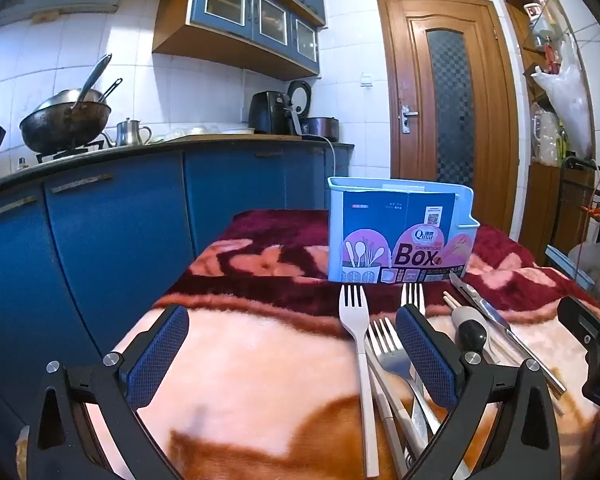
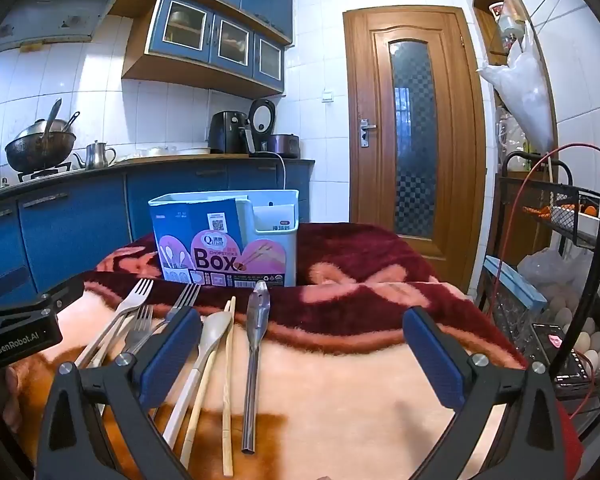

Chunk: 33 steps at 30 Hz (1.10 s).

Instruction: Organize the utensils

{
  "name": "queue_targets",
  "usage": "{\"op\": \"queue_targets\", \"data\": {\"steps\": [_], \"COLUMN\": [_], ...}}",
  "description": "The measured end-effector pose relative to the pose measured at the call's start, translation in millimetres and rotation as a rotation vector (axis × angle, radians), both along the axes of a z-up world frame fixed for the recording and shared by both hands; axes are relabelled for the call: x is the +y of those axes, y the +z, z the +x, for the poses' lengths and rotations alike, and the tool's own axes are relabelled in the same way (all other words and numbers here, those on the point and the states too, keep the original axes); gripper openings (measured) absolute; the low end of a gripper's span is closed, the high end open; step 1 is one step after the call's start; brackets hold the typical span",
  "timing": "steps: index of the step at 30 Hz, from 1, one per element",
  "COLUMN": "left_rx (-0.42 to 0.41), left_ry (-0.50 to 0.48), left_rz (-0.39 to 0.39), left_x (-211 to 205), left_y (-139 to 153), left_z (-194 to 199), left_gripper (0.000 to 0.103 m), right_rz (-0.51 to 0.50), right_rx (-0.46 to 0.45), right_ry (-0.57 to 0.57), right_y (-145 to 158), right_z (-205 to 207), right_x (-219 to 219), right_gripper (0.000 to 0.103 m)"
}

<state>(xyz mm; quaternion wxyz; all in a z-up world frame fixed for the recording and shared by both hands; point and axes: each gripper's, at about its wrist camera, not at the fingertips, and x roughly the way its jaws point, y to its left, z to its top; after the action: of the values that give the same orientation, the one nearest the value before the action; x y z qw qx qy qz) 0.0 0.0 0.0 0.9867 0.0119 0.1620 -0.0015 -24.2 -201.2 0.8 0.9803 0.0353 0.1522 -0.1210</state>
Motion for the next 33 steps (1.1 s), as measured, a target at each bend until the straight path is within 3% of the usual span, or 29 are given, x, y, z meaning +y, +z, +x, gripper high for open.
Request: {"op": "queue_targets", "data": {"steps": [33], "left_rx": [-0.005], "left_ry": [0.003], "left_rz": [-0.001], "left_x": [1.5], "left_y": [1.1], "left_z": [-0.3], "left_gripper": [0.103], "right_rz": [-0.006], "right_rx": [0.004], "right_ry": [-0.002], "right_y": [-0.3], "right_z": [-0.7], "right_x": [0.0], "right_gripper": [0.103]}}
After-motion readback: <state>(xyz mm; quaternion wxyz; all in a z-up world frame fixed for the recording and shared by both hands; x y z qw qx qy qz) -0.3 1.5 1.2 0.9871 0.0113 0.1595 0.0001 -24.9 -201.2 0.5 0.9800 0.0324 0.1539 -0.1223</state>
